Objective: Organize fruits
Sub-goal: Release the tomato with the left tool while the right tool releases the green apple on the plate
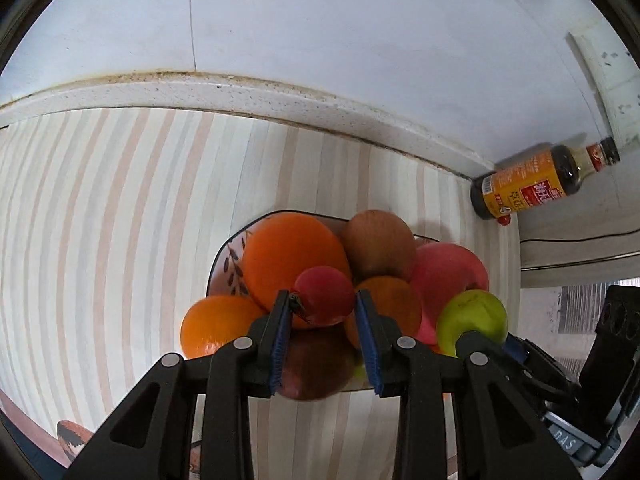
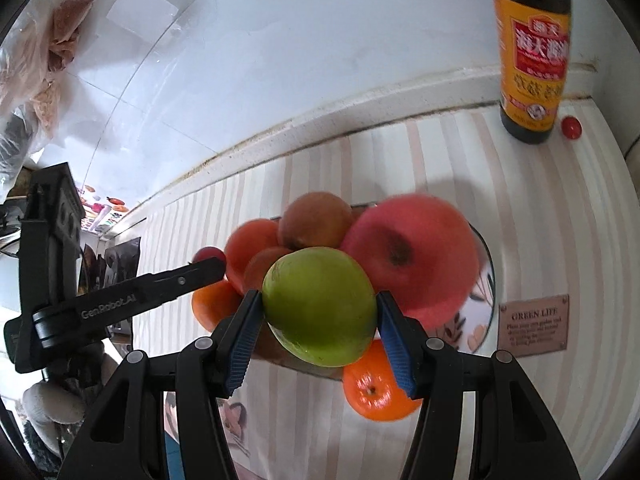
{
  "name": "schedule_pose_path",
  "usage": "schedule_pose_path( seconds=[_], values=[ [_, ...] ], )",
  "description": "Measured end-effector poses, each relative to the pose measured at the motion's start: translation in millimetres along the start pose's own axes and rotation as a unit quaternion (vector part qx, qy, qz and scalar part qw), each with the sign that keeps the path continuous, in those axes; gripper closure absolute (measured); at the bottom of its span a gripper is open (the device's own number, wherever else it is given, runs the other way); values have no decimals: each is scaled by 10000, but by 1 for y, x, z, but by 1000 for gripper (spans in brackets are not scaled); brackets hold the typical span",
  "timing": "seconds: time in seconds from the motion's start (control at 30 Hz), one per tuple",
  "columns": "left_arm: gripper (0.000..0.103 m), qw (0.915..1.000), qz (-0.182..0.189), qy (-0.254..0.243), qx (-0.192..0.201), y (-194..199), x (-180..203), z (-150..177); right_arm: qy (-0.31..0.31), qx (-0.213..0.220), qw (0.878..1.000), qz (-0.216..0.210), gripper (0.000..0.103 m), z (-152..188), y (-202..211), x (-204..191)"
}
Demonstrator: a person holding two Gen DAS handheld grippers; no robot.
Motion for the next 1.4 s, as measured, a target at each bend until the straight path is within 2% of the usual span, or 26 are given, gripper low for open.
schedule_pose_path(
  seconds=[0.13,0.53,0.7,1.0,1.1,1.13,1.2,1.27,1.33,1.4],
  values=[
    [73,9997,108,135,-174,-8,-5,2,214,-96,9996,152,43,-5,-7,-6],
    [71,9986,163,192,-459,-18,-11,36,650,-178,9969,418,42,15,-12,-9],
    [70,9984,-30,149,-541,-18,-10,41,752,-54,9959,491,42,17,-10,-10],
    [65,9986,-243,-123,-459,-17,-5,46,893,41,9938,657,41,26,-13,-12],
    [57,9987,-203,-192,-435,-13,-3,47,852,22,9942,651,38,26,-13,-12],
    [50,9988,-176,-199,-412,-11,-2,46,839,34,9942,674,28,26,-13,-13],
    [41,9991,-212,-233,-277,-3,-1,43,818,156,9934,794,14,21,-7,-12],
    [15,9991,-288,-289,-147,6,-3,38,806,241,9931,813,13,17,0,-12],
    [13,9987,-366,-358,30,17,-4,33,725,289,9932,870,12,14,7,-9],
    [13,9977,-479,-445,154,26,-6,32,629,384,9925,972,7,11,17,-5]
  ],
)
Point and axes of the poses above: each gripper's, at about its wrist camera, not at the fingertips, and y roughly against the way its jaws point, x to its right, z to its underside, the point moved 9 cm from there along -y, roughly the way its jaws point, and after that the axes turned 5 degrees about x, right-handed, at the moved point
